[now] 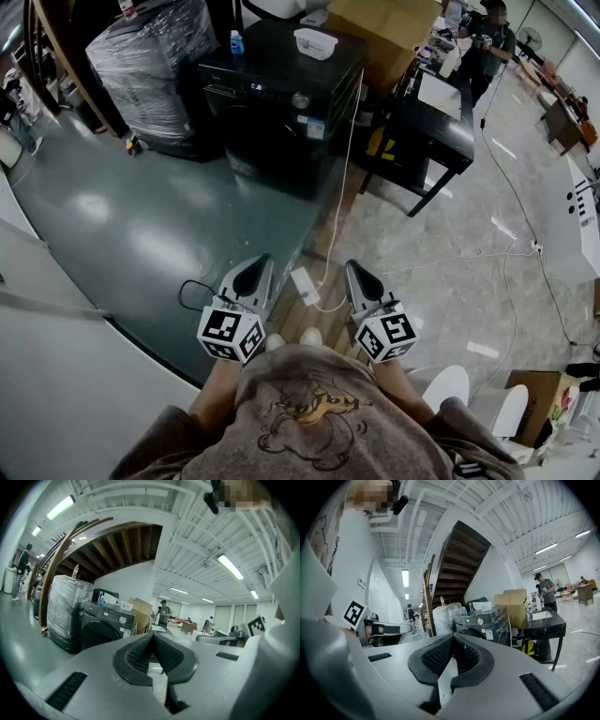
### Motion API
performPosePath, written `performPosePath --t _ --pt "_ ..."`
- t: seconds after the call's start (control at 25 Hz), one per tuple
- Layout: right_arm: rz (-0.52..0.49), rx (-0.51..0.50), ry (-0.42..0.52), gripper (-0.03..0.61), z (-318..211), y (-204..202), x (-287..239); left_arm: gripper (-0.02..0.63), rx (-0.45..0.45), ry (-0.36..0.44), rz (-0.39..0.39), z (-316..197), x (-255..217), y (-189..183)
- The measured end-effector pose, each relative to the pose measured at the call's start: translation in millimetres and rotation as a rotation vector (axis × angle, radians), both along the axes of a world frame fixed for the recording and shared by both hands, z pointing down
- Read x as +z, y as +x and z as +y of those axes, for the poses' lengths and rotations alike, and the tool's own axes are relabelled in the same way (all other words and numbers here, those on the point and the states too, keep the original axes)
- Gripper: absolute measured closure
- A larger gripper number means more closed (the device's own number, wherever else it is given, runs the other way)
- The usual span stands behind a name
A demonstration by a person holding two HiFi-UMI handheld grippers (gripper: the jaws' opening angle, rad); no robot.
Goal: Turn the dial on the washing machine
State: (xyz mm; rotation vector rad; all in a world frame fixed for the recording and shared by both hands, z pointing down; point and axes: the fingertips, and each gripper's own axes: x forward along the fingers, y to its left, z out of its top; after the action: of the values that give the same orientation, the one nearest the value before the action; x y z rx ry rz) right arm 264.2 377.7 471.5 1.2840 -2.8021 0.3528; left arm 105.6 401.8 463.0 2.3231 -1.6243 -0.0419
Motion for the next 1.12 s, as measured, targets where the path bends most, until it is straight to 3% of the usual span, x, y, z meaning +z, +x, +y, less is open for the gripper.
performPosePath --t 0.76,1.12 --pt "-0.042 -0.059 -0.04 0.578 -30.1 16.2 18.8 0.614 -0.023 0.006 -0.005 -28.0 8.7 33.5" --pt "-0.05 -0.039 -0.053 0.578 -77.8 2.0 23.1 0.614 -0.005 0.013 0.007 -82.6 8.1 22.1"
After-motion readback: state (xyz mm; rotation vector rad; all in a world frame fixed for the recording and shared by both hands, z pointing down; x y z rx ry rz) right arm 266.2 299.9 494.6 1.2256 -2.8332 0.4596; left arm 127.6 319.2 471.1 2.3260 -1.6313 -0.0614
